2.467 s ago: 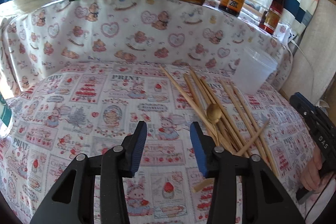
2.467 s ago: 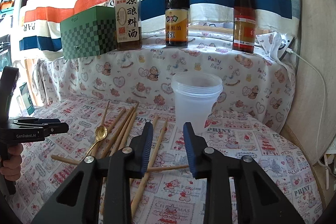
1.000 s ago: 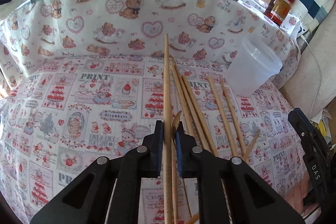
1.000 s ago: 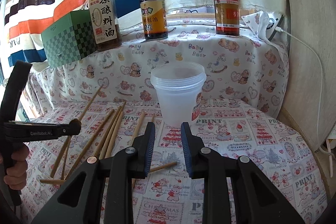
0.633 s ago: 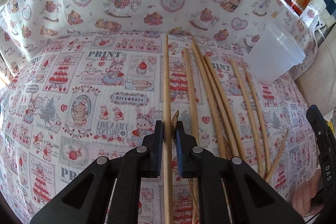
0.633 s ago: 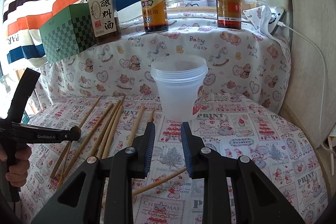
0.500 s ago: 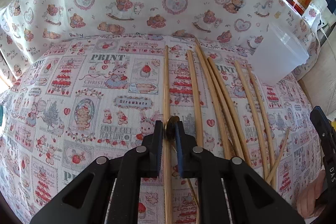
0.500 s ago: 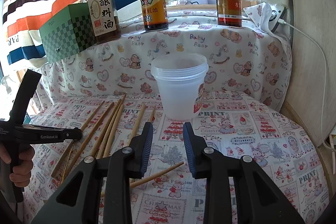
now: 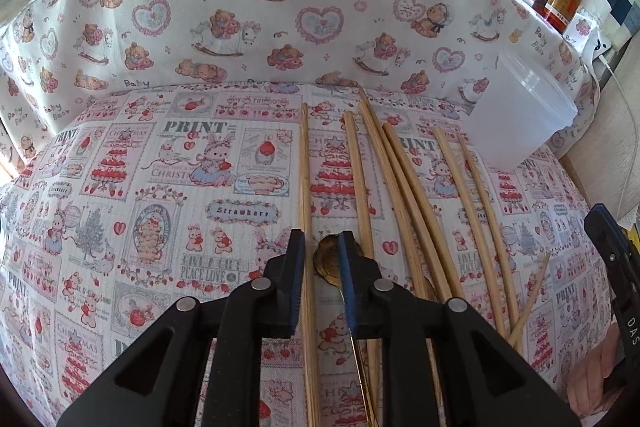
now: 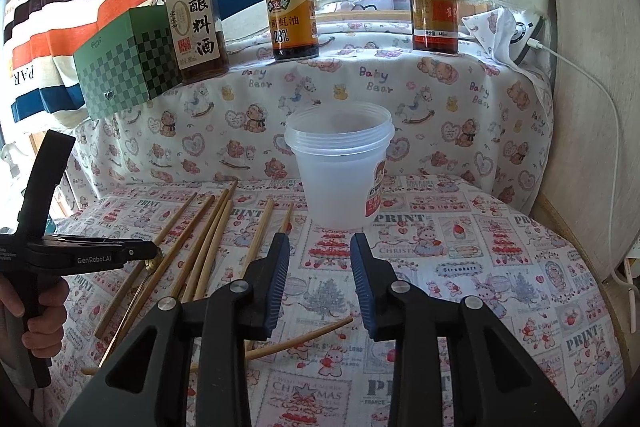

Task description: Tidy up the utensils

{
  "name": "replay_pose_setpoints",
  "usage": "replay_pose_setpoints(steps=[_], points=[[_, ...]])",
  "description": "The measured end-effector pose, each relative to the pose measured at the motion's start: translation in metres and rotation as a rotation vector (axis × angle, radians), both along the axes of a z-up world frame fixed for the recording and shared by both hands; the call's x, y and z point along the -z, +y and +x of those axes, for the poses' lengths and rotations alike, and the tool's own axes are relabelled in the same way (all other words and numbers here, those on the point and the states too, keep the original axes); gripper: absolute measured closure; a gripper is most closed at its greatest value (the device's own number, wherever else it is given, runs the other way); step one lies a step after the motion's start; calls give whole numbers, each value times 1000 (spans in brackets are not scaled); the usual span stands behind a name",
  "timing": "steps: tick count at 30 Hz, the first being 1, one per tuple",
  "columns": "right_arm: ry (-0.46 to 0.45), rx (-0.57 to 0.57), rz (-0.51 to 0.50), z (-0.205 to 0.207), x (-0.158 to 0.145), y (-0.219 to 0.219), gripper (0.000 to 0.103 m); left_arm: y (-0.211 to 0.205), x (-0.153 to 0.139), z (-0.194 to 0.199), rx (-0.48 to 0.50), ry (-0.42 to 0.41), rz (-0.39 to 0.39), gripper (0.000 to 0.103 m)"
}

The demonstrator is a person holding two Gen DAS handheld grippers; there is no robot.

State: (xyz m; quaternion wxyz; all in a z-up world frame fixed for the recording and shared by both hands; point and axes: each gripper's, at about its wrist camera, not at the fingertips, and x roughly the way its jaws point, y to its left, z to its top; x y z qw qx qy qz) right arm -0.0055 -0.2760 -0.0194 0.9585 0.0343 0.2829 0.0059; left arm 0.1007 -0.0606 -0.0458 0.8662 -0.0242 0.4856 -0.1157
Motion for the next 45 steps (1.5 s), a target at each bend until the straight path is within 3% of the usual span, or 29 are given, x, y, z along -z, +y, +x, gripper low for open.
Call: replay_pose_setpoints(steps=[11, 15, 21, 26, 33, 37, 43, 45], points=[[9, 3, -4, 1, 2, 1, 69, -14, 4, 6, 44, 10, -99, 83], [3, 11, -18, 1, 2, 2, 69, -14, 11, 11, 98, 94, -184, 87], [5, 6, -24, 0, 2, 4, 69, -21, 10, 7, 51, 22, -68, 83], [8, 5, -24, 1, 2, 4, 69, -26, 6, -1, 12, -37, 51, 64], [10, 4, -26, 1, 3, 4, 69, -23, 14, 7, 3, -11, 36, 64], [15, 3, -27, 2, 4, 5, 69, -15, 13, 9, -17, -18, 28, 75], [29, 3, -32, 4, 5, 5, 69, 4, 9, 8, -38, -18, 1, 79], [32, 5, -32, 4, 6, 5, 69, 12, 5, 8, -46, -29, -19, 100]])
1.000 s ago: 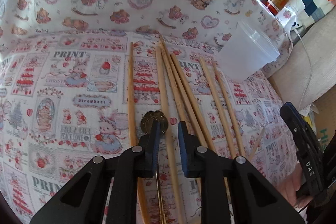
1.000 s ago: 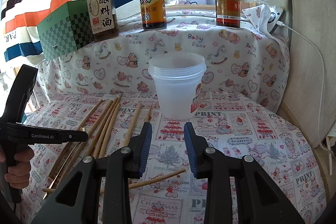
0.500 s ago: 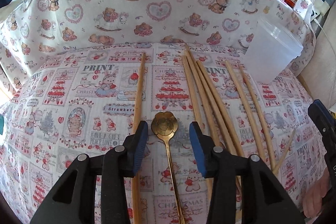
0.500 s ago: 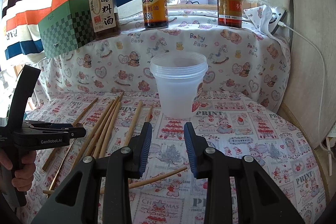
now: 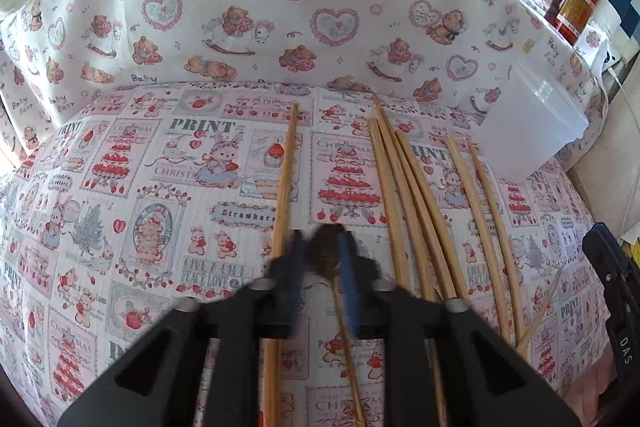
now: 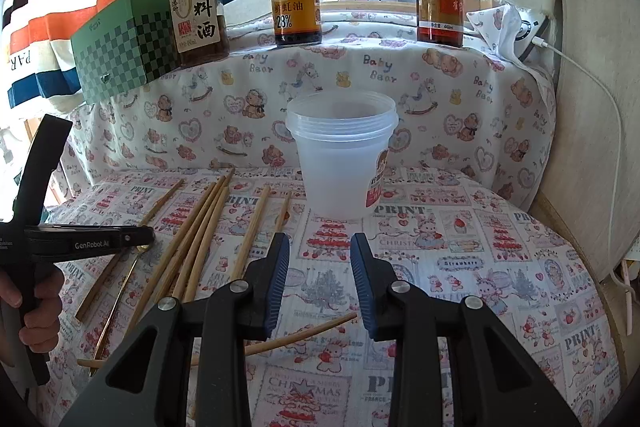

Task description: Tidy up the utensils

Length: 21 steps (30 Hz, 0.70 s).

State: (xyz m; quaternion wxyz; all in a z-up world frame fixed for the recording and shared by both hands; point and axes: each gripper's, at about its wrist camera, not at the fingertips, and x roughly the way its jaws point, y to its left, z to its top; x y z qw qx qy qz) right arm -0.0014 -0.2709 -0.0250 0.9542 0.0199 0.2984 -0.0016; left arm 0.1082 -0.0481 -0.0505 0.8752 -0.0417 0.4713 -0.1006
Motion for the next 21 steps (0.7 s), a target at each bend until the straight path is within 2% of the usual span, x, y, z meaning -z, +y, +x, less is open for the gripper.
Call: replay_pose_setpoints(steps=[3, 10, 12, 15, 16, 19, 21], points=[[10, -1, 5, 1, 1, 0, 69, 11, -8, -2, -2, -20, -31, 102], [13, 17, 2, 2, 1, -3, 69, 18, -11, -3, -7, -23, -14, 102], [16, 20, 5, 2, 1, -3, 69, 9, -16, -5, -21, -26, 47, 102], [23, 18, 2, 3, 2, -3, 69, -4, -22, -13, -40, -71, 243, 101], [28, 16, 0, 3, 2, -2, 69, -6, -22, -14, -28, -68, 257, 101], [37, 17, 2, 4, 3, -1, 69, -4, -19, -11, -6, -4, 200, 101], [25, 31, 8, 2, 2, -3, 69, -5, -18, -10, -11, -19, 216, 101]])
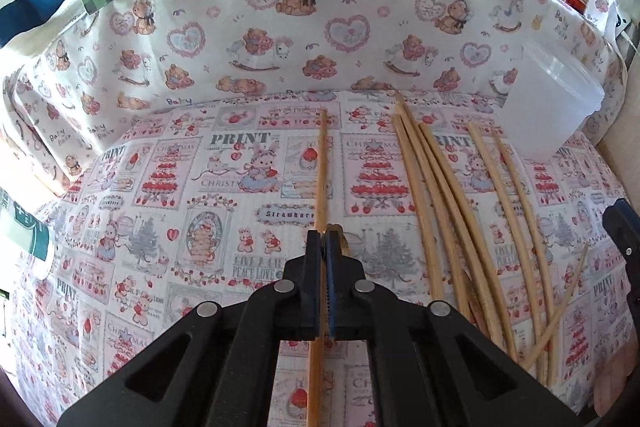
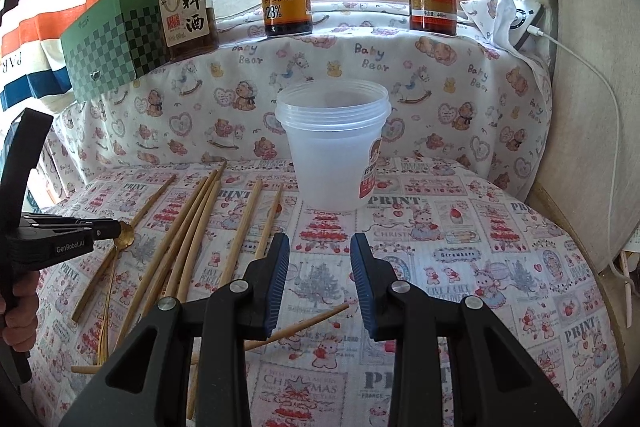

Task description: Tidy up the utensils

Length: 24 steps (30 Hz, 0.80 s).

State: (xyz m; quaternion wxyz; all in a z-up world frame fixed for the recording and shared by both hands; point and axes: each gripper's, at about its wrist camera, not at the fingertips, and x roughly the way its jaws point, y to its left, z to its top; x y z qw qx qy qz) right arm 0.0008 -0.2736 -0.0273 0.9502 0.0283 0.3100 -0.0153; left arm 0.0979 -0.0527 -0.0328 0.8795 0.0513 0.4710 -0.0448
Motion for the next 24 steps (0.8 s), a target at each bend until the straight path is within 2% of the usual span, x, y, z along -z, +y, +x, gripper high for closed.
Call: replay_pose_setpoints(steps=[5, 9, 15, 20, 21, 24], points=[[-1, 7, -3, 1, -1, -1, 69, -10, 2, 0, 13, -36, 7, 101], [11, 10, -4, 3, 1, -2, 69, -16, 2, 0, 51, -6, -94, 101], [-1, 16, -1, 1, -2, -4, 68, -25, 4, 2, 85, 12, -166, 101], [-1, 15, 1, 0, -2, -5, 61, -34, 5, 2, 103, 0, -203, 100], [-2, 14, 0, 0, -2, -5, 61, -33, 7, 1, 103, -1, -211, 98], [-4, 14, 3, 0, -3, -6, 61, -35, 12, 5, 100, 22, -244, 86]])
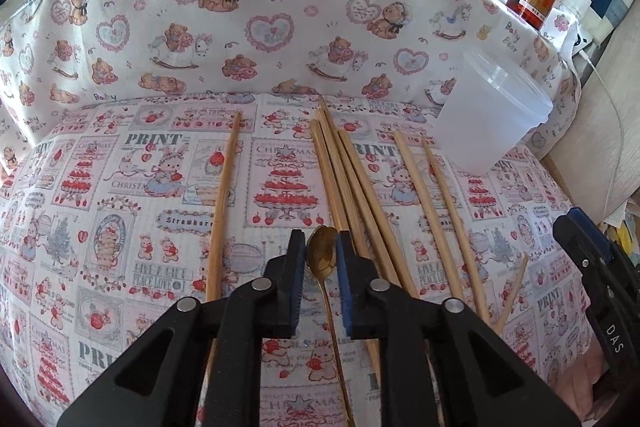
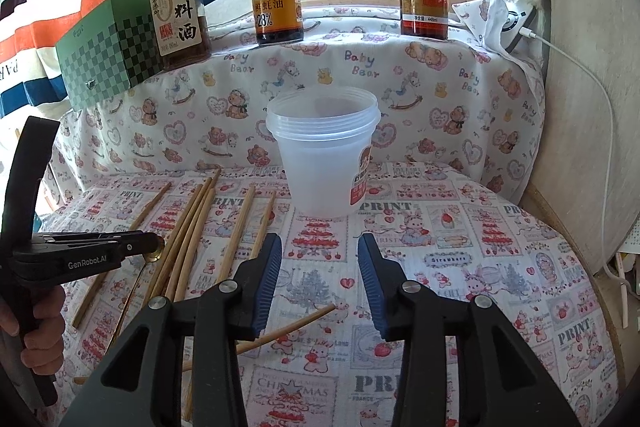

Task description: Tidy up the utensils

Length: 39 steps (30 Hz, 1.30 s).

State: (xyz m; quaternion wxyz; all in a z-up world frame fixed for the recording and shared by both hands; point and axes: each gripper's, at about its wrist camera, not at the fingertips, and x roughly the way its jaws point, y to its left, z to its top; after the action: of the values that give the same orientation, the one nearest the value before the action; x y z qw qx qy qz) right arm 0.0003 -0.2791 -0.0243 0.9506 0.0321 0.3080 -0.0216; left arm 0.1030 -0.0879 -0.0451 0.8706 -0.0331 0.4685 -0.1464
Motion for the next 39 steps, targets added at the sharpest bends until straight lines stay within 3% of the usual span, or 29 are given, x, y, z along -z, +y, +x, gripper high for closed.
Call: replay_pose_setpoints(steps=[5, 13, 19, 22, 25, 29, 32, 35, 39], points=[[0, 5, 6, -1, -2, -1, 60, 2, 6, 9, -18, 26, -23, 86], [22, 9, 16, 2, 0, -2, 60, -16, 7, 1, -3, -40, 80, 95], [36, 14, 19, 5, 2, -3, 60, -3, -10, -3, -25, -51, 40, 102], [37, 16, 17, 4, 2, -3, 60, 3, -20, -8, -43, -71, 122, 102], [45, 17, 12, 5, 2, -2, 60, 5, -32, -15, -74, -126, 306, 102], [53, 13, 9, 5, 3, -1, 60, 27, -37, -15, -104, -110, 387, 102], [56, 12, 6, 5, 3, -1, 60, 39, -29, -11, -163, -115, 492, 102], [59, 12, 13, 5, 2, -2, 60, 53, -15, -1, -183, -44, 489, 102], [61, 8, 16, 5, 1, -2, 60, 59, -9, 0, -203, -47, 489, 101]])
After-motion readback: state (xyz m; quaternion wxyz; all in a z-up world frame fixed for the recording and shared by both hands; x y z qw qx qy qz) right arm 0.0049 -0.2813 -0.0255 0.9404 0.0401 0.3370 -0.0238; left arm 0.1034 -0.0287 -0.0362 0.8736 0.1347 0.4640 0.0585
